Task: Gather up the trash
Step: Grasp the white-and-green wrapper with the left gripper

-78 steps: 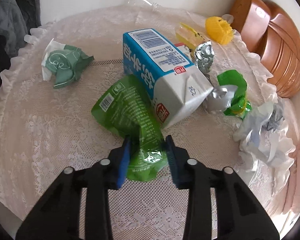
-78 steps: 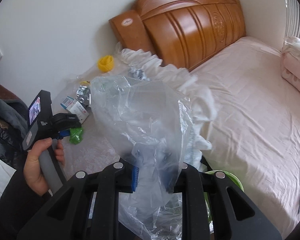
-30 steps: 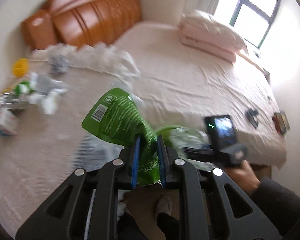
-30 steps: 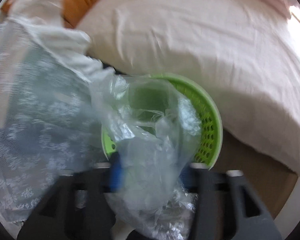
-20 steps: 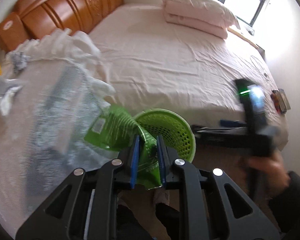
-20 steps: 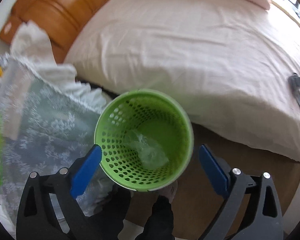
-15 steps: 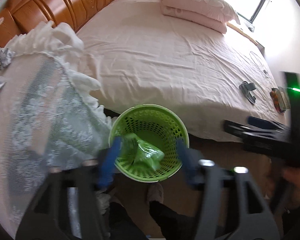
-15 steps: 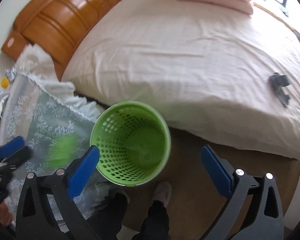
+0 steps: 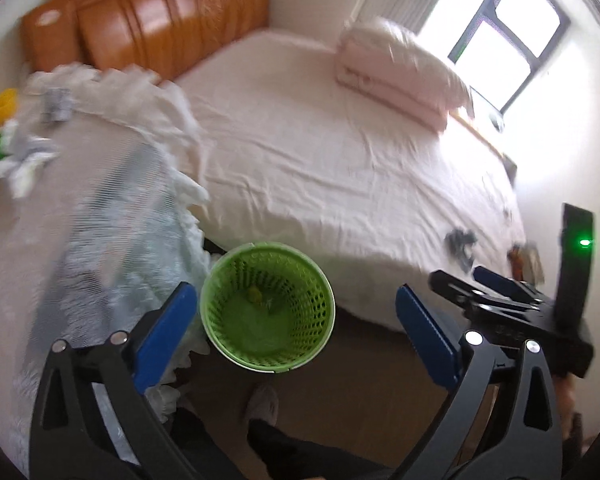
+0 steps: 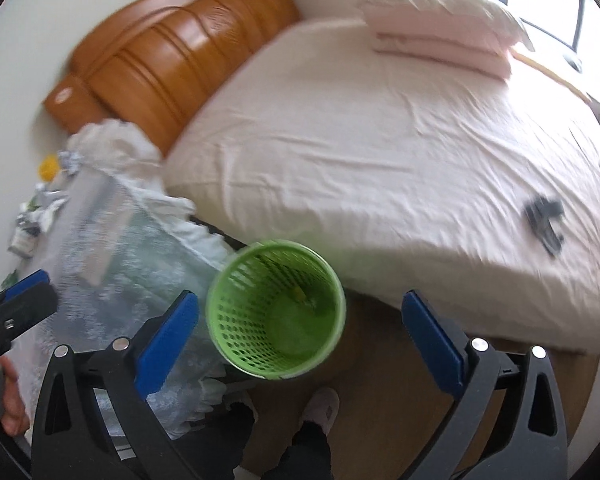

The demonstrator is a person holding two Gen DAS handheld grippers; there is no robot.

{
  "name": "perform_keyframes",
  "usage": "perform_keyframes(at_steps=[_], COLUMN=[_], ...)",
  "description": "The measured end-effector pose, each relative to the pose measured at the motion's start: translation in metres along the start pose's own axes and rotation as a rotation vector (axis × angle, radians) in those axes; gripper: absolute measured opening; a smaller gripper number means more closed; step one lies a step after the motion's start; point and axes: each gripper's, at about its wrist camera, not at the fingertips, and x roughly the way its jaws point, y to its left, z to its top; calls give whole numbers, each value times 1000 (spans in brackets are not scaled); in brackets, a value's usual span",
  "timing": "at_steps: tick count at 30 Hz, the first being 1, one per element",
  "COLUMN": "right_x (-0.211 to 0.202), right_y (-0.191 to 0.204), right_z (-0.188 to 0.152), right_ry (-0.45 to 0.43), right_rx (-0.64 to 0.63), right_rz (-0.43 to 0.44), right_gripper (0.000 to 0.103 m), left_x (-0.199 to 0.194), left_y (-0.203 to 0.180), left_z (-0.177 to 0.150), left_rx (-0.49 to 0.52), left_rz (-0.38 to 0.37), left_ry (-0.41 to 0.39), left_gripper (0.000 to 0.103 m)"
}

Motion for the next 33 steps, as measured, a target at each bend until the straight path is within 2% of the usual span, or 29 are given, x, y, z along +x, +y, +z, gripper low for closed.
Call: perform_keyframes(at_steps=[4, 7, 8, 10, 12, 15, 20, 23, 29, 33], right_x=[-13, -14, -14, -12, -10, -8, -2, 4, 15, 24], right_y=[50, 94, 107, 139, 169, 213, 290, 330, 390, 420], right_z=[18, 29, 32, 37, 41, 40, 34, 31, 24, 17], right_ry=[-50, -68, -71, -73, -73, -68, -54, -37, -2, 29], right_rx=[-107, -194, -216, -266, -308, -356, -449, -495, -566, -606], right_rz=[69, 135, 154, 194, 231, 285, 357, 375, 379, 362], right_gripper=[101, 101, 101, 101, 101, 101, 101, 101, 101, 101], left_x=[-56, -93, -108, -126, -144, -161, -177, -175, -148, -131], left_y=[31, 71, 91, 118, 153, 210, 302, 349, 431, 471], left_z=[-1, 0, -1, -4, -8, -18, -34, -38, -39, -42], left_rx=[-71, -190, -251, -314, -374, -462, -596, -618, -618, -625], left_rz=[71, 161, 209, 267, 366, 489, 624, 693, 700, 656], left_ry=[-126, -202, -232, -271, -313, -321, -325, -312, -239, -222], left_gripper=[95, 95, 95, 95, 95, 95, 95, 95, 95, 95])
